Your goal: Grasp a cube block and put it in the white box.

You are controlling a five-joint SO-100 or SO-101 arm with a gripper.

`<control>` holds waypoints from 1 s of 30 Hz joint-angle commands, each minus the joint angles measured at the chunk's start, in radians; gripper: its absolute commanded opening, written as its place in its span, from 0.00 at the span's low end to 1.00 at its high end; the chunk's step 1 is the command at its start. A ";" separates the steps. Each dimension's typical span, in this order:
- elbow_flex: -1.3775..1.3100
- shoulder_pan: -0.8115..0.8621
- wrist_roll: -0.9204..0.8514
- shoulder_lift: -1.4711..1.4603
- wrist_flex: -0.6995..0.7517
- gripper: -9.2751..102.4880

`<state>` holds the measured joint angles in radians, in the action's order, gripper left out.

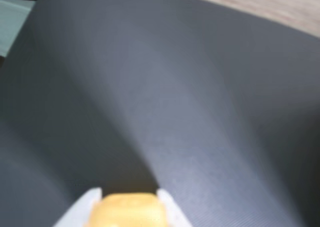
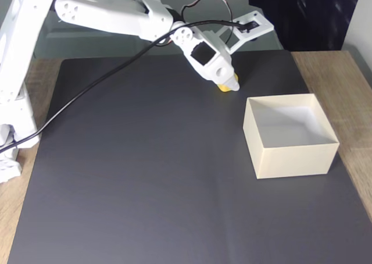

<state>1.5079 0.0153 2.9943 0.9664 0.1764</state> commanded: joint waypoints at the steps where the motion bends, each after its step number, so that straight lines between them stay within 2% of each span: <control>1: -0.051 -0.020 0.005 0.002 0.008 0.08; 15: -0.072 -0.031 0.046 0.025 0.014 0.08; 30: -0.066 -0.052 0.069 0.213 -0.012 0.08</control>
<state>1.4834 -0.0138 3.0557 1.0677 0.1795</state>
